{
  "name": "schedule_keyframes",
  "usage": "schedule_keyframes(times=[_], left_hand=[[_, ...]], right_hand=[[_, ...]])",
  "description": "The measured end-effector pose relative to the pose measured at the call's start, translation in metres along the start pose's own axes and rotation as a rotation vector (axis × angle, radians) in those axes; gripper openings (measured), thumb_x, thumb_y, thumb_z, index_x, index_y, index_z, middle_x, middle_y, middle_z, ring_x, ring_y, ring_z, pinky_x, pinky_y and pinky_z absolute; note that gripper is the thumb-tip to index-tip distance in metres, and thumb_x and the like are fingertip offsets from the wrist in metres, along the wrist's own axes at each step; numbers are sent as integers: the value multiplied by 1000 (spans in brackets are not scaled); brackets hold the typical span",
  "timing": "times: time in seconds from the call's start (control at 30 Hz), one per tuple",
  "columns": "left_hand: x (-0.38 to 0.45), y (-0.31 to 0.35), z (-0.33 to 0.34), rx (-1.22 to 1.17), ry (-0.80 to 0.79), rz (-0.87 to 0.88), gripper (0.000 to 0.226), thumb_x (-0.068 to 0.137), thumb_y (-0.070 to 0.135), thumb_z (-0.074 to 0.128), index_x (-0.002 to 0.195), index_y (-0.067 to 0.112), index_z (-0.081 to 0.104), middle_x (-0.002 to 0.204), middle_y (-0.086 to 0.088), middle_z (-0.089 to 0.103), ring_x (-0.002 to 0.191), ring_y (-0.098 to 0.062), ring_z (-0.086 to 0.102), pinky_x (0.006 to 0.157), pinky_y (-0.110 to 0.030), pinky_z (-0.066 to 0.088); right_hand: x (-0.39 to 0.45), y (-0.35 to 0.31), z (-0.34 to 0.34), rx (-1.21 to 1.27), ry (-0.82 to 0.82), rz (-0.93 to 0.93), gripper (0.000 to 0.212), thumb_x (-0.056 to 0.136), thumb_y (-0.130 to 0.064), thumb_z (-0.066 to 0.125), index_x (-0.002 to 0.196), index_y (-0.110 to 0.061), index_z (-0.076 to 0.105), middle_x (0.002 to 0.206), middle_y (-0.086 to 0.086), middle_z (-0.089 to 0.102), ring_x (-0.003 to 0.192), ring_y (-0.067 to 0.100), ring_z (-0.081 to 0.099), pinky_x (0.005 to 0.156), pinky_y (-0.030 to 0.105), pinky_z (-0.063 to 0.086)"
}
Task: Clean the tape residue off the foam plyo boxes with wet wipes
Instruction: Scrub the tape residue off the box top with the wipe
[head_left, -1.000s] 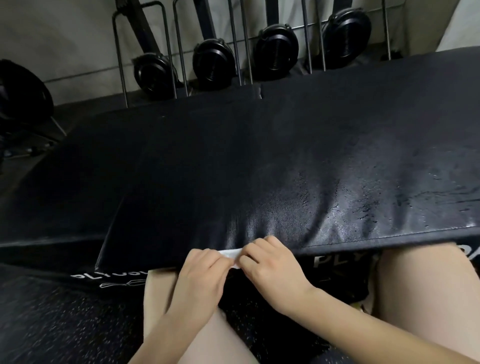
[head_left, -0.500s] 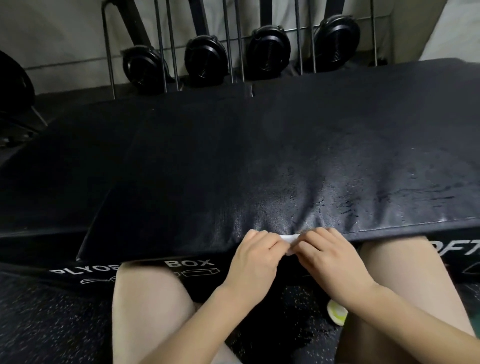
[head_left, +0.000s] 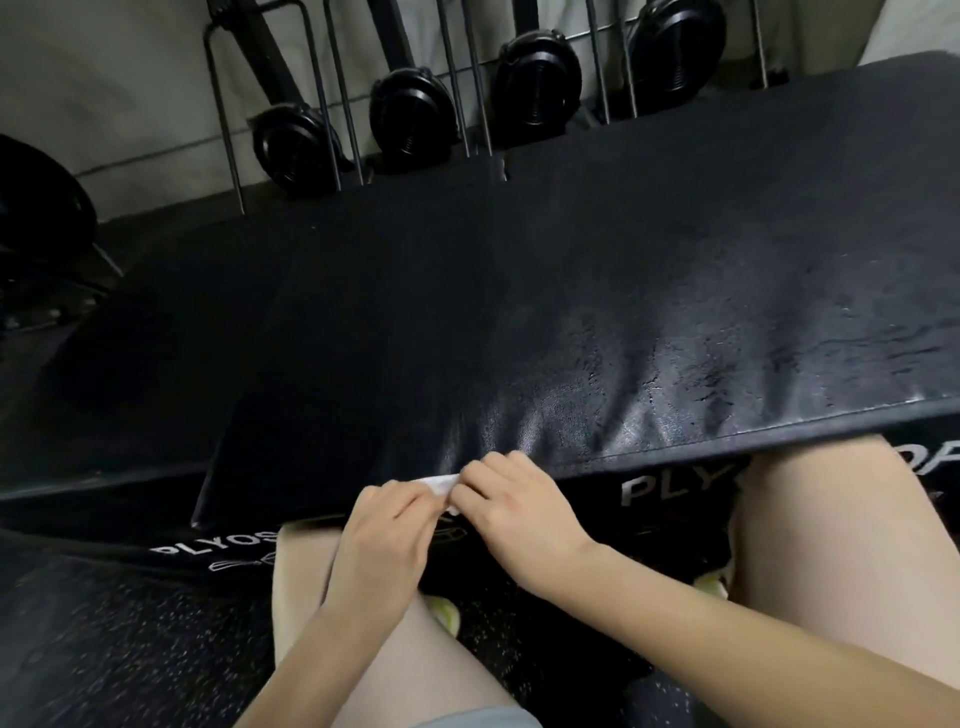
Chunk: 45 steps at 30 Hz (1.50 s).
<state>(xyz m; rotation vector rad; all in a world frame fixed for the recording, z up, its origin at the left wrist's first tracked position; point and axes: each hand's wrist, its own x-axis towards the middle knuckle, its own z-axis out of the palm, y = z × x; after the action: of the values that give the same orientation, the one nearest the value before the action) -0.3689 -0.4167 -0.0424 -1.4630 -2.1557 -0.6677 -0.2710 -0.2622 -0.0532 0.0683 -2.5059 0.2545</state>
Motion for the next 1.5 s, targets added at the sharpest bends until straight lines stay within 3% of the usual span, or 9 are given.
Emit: schedule_keyframes(times=[0.33,0.53,0.7,0.87,0.97,1.1,1.2,1.33,1.5], left_hand=[[38,56,39,-86,-81,131,19,91,4,63,77,16,66,76,2,59,69,-20,49,65,-35,43],[70,113,72,-242,-155,161,14,93,8,62,95,17,73,108,10,69,81,-17,58,75,-31,47],[78,119,82,-226,-257,100,17,85,5,63,95,16,72,91,7,62,83,-17,53,78,-32,48],[124,106,76,-110,-326,70,37,81,14,36,84,13,74,77,0,62,74,-23,56,69,-36,52],[154,98,78,38,-464,6,27,79,0,50,86,18,68,80,0,56,80,-20,49,75,-32,45],[164,104,74,110,-616,-5,29,84,1,51,95,24,65,82,4,39,81,-15,35,73,-27,27],[137,111,68,0,-549,15,21,87,9,54,89,24,68,77,5,44,78,-19,49,67,-30,32],[106,107,74,-190,-426,-30,20,84,22,57,90,30,75,81,11,59,81,-13,53,70,-29,41],[138,97,85,-160,-417,-61,22,83,21,49,80,23,71,78,7,55,82,-19,52,72,-31,39]], right_hand=[[-42,54,-54,-63,-104,55,12,91,-24,55,84,-22,65,77,-3,53,73,21,52,70,33,34],[-83,102,-96,-107,-134,170,5,90,-24,60,89,-23,65,84,-5,57,76,21,55,70,31,33],[-86,119,-98,-57,-155,211,18,85,-18,82,98,-22,70,97,-8,63,82,16,56,75,27,40],[-46,136,-87,12,-143,267,6,87,-17,72,89,-19,66,83,-3,59,75,19,53,72,35,48],[-15,149,-85,82,-158,392,18,90,-29,60,83,-15,68,79,1,58,76,22,57,69,34,46],[-6,159,-89,121,-256,409,6,83,-12,74,82,-17,70,78,-3,58,79,26,59,69,35,45],[-29,148,-102,153,-283,332,12,82,-18,77,82,-25,67,78,-13,51,77,16,55,69,31,43],[-63,137,-105,256,-250,310,8,90,-20,76,94,-26,70,92,-13,62,87,9,58,80,24,46],[-34,155,-87,207,-207,370,4,87,-23,74,85,-24,70,83,-8,60,81,17,58,73,32,46]])
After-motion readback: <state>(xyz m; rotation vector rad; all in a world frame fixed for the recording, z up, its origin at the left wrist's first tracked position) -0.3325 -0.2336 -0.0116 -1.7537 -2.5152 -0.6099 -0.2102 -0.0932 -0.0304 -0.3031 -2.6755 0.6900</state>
